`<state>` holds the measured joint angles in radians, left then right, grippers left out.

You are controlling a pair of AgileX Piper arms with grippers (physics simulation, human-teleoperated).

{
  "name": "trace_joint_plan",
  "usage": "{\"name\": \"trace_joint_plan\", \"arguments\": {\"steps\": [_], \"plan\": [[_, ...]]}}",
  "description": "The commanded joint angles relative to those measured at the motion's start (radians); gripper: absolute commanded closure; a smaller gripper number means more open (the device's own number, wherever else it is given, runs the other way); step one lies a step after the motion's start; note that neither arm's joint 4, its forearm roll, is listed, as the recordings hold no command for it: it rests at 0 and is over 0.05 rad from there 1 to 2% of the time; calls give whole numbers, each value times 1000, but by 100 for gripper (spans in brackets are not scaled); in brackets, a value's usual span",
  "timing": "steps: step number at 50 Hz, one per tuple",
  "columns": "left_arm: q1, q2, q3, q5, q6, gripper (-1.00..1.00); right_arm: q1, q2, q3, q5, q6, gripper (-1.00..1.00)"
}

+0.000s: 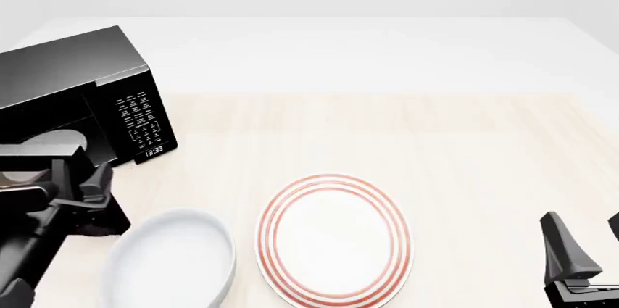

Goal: Open the microwave.

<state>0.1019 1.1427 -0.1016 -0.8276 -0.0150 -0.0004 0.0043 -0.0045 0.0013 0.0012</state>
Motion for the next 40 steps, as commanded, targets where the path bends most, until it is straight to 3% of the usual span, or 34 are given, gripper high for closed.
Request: {"name": "trace_joint_plan", "arguments": {"steps": [1,12,20,40], "plan": [[19,-14,0,-10,-9,-100,0,0,0,0,0,-100],[8,-61,-7,36,-2,-100,0,0,0,0,0,-100],[2,-176,-19,142,11,-100,0,0,0,0,0,-100],[-9,-353,-10,282,34,-100,0,0,0,0,0,-100]]}}
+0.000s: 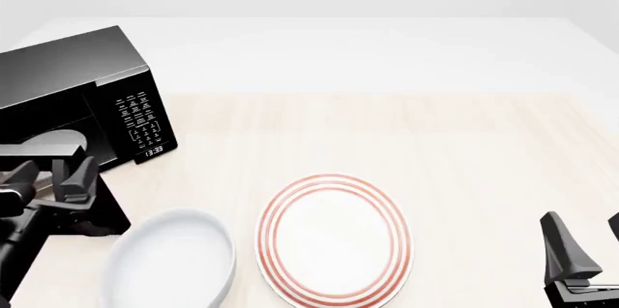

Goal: Open the microwave.

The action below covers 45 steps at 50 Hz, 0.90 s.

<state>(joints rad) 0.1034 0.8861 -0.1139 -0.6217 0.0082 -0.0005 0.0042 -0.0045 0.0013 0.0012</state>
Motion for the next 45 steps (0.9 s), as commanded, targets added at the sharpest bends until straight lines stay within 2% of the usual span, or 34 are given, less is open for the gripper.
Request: {"name": "trace_joint_plan", "arguments": {"steps": [1,5,12,13,14,15,18,20,21,22,23,28,29,31,33,40,45], "plan": [[-14,-83,-1,68,10,-100,0,0,0,0,0,-100],[-24,-155,-11,148,8,-100,0,0,0,0,0,-100],[-31,-197,-47,236,24,-100,0,0,0,0,0,-100],[-30,-183,-14,193,22,-100,0,0,0,0,0,-100],[-29,-194,-23,213,23,-100,0,0,0,0,0,-100],[-27,-230,-59,284,26,-100,0,0,0,0,0,-100],[-21,-282,-76,353,27,-100,0,0,0,0,0,-100],[-20,-282,-69,347,26,-100,0,0,0,0,0,-100],[-19,-263,-28,289,25,-100,0,0,0,0,0,-100],[-19,-296,-77,369,24,-100,0,0,0,0,0,-100],[-17,-314,-92,395,31,-100,0,0,0,0,0,-100],[-9,-357,-117,452,23,-100,0,0,0,0,0,-100],[-9,-345,-75,397,23,-100,0,0,0,0,0,-100],[-10,-364,-120,457,27,-100,0,0,0,0,0,-100],[-10,-369,-93,432,28,-100,0,0,0,0,0,-100],[17,-431,-136,507,23,-100,0,0,0,0,0,-100],[17,-410,-160,520,29,-100,0,0,0,0,0,-100]]}}
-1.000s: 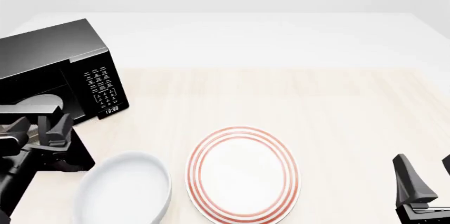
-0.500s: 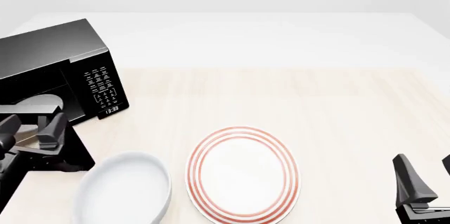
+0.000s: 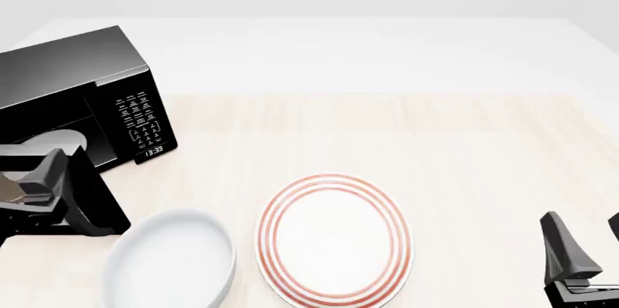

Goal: Open the microwave.

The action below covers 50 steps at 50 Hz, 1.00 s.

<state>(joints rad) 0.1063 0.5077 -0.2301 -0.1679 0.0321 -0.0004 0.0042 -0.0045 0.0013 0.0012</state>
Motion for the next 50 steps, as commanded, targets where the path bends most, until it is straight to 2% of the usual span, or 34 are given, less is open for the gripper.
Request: {"name": "trace_joint_plan", "arguments": {"steps": [1,3,6,16,18,19,20,21,23,29,44,48,50], "plan": [[15,-25,-63,82,7,-100,0,0,0,0,0,-100],[14,-19,-67,85,13,-100,0,0,0,0,0,-100],[22,-4,-90,94,69,-100,0,0,0,0,0,-100],[22,67,-186,152,77,-100,0,0,0,0,0,-100],[37,61,-200,164,85,-100,0,0,0,0,0,-100],[90,43,-204,178,106,-100,0,0,0,0,0,-100],[90,43,-205,178,106,-100,0,0,0,0,0,-100],[108,47,-226,197,74,-100,0,0,0,0,0,-100],[113,64,-242,206,77,-100,0,0,0,0,0,-100],[89,112,-279,217,90,-100,0,0,0,0,0,-100],[48,248,-459,308,111,-100,0,0,0,0,0,-100],[31,291,-493,324,90,-100,0,0,0,0,0,-100],[40,314,-511,335,110,-100,0,0,0,0,0,-100]]}}
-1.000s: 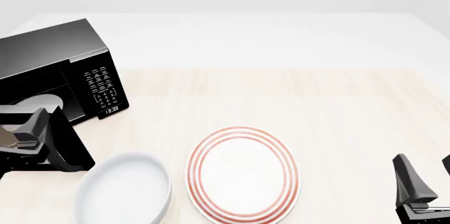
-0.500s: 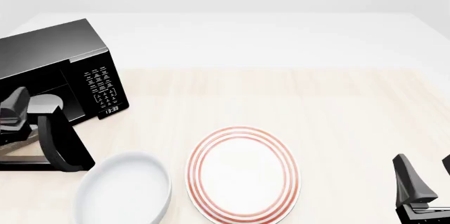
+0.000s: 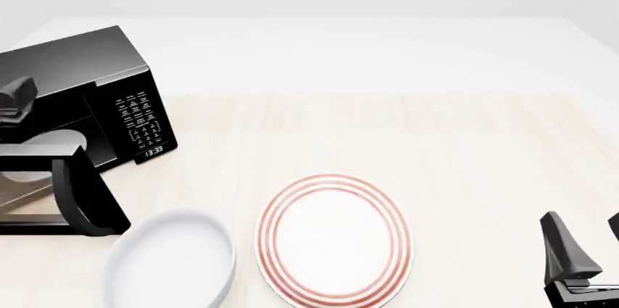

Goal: Open the microwave.

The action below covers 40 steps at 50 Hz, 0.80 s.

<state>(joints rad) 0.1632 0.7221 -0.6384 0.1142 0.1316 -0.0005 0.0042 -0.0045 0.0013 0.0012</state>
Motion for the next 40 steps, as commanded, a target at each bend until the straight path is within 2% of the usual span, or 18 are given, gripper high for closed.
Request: {"name": "trace_joint_plan", "arguments": {"steps": [1,3,4,6,21,25,33,40], "plan": [[-22,114,-116,60,6,-100,0,0,0,0,0,-100],[-36,129,-141,75,-1,-100,0,0,0,0,0,-100],[-73,150,-163,92,1,-100,0,0,0,0,0,-100],[-67,162,-185,118,-12,-100,0,0,0,0,0,-100],[-80,272,-289,255,12,-100,0,0,0,0,0,-100],[-65,288,-302,284,36,-100,0,0,0,0,0,-100],[-37,311,-308,312,36,-100,0,0,0,0,0,-100],[-55,352,-321,332,34,-100,0,0,0,0,0,-100]]}}
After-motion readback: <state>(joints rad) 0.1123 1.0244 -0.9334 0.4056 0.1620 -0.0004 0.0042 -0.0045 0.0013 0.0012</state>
